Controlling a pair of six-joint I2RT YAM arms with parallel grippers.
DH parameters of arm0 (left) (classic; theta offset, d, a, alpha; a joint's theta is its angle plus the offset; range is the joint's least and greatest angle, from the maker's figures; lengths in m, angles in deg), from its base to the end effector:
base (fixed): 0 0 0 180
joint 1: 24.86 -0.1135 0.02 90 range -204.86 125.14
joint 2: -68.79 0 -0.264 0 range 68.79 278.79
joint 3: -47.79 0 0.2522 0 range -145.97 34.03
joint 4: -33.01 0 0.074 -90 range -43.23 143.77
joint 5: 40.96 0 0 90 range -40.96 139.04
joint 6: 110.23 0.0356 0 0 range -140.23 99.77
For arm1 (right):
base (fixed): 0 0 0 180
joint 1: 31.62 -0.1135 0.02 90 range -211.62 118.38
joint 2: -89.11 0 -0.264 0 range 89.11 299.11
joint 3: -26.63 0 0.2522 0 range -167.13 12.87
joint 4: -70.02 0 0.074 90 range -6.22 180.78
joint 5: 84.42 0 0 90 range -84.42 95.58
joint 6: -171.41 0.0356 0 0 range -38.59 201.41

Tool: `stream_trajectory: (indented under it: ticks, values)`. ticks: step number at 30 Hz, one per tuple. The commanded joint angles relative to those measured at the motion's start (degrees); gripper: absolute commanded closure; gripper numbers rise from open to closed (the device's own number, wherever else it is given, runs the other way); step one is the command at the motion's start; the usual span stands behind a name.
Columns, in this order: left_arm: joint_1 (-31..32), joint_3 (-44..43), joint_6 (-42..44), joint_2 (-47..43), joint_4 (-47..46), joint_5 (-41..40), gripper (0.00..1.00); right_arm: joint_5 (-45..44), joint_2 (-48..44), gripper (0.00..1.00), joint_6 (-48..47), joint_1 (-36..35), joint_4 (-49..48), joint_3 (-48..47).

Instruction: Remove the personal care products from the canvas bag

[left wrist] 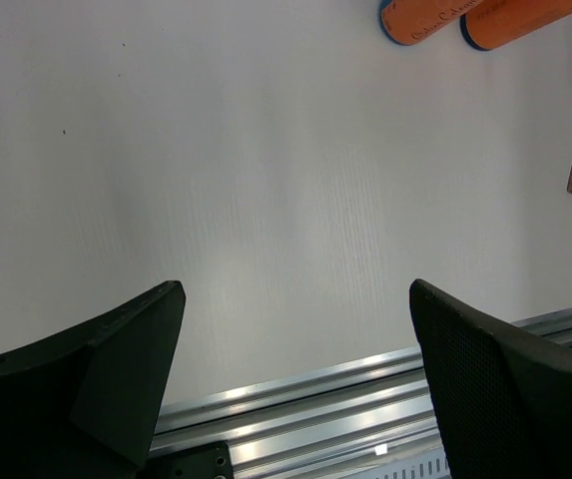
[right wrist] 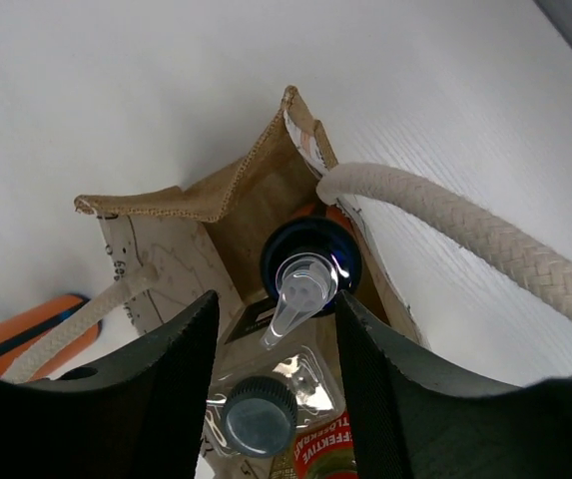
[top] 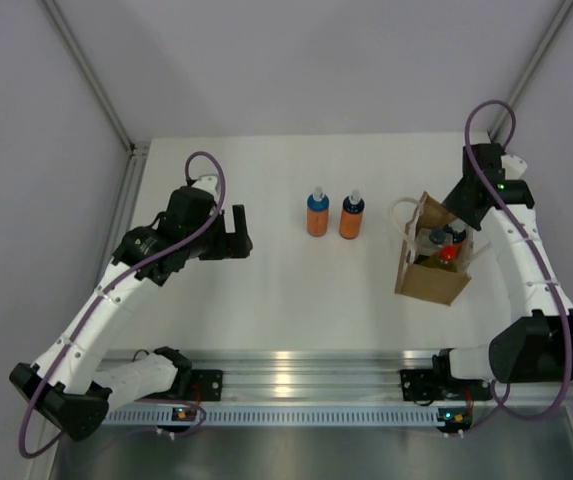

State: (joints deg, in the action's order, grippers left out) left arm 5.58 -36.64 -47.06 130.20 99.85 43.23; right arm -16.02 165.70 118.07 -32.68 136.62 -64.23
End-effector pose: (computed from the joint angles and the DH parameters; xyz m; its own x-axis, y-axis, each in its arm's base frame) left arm 0.1783 -0.1006 0.3682 -0.7318 -0.0908 -0.6755 0.1241 0.9567 -0.2631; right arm 0.2688 -0.0081 0.3477 -0.5108 0.5458 -0.6642 0.6392 0.7578 0.1311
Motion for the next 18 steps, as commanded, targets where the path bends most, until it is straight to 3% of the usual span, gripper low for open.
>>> stream_trajectory:
  ticks: [1,18]
  values:
    - [0.2,-0.2,0.8,-0.7,-2.2,0.1,0.02,-3.5,0.0,0.52,2.4,0.5,0.0,-0.4]
    - [0.1,0.9,0.4,-1.0,-2.2,-0.4,0.01,-4.8,-0.3,0.56,6.4,0.4,-2.7,4.3]
